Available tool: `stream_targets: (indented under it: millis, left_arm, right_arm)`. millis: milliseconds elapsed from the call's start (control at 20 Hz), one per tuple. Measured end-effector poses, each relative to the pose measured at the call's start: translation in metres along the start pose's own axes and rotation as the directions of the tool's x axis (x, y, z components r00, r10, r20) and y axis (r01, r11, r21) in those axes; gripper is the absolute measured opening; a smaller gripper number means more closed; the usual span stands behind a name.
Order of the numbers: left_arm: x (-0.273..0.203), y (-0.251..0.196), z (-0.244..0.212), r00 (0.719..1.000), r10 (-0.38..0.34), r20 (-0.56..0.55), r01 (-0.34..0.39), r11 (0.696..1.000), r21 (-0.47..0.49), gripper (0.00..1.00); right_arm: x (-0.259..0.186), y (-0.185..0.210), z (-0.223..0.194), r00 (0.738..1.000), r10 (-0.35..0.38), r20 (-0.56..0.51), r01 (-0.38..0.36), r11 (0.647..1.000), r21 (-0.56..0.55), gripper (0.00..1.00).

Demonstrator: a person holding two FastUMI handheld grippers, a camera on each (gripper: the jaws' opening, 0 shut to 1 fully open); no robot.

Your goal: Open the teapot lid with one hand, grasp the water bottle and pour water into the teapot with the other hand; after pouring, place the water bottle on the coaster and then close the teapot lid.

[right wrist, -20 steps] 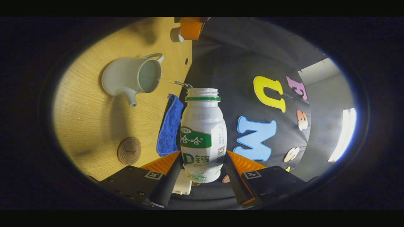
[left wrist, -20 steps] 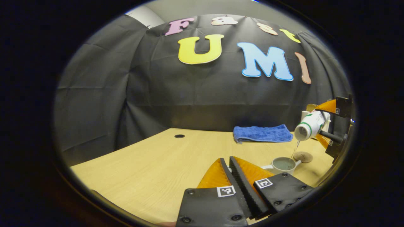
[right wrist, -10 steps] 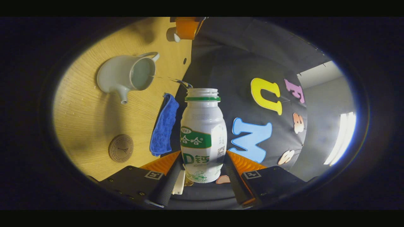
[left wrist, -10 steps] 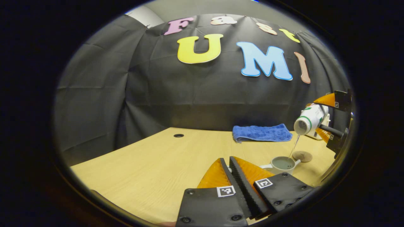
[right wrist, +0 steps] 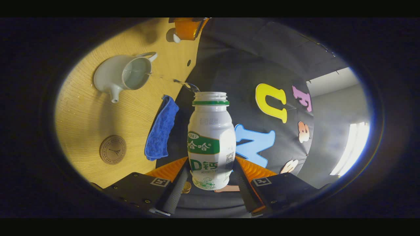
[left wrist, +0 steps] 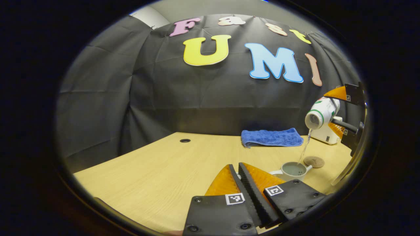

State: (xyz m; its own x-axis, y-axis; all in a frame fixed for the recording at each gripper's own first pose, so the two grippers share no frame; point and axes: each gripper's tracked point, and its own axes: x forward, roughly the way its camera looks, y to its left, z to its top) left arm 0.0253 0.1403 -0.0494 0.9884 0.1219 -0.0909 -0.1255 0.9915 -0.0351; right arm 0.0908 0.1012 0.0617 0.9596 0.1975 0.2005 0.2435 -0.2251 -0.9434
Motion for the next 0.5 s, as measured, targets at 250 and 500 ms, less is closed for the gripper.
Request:
stream_targets:
  millis: [250, 500]
  left_arm:
    - [-0.001, 0.0, 0.0, 1.0, -0.001, -0.001, 0.001, 1.0, 0.0, 0.1]
    - [-0.001, 0.0, 0.0, 1.0, -0.002, -0.003, 0.002, 1.0, 0.001, 0.1]
  right_arm:
    - [0.005, -0.014, -0.006, 1.0, -0.016, 0.0, 0.016, 1.0, -0.022, 0.76]
    - [0.011, -0.029, -0.007, 0.999, -0.037, 0.0, 0.037, 0.998, -0.046, 0.76]
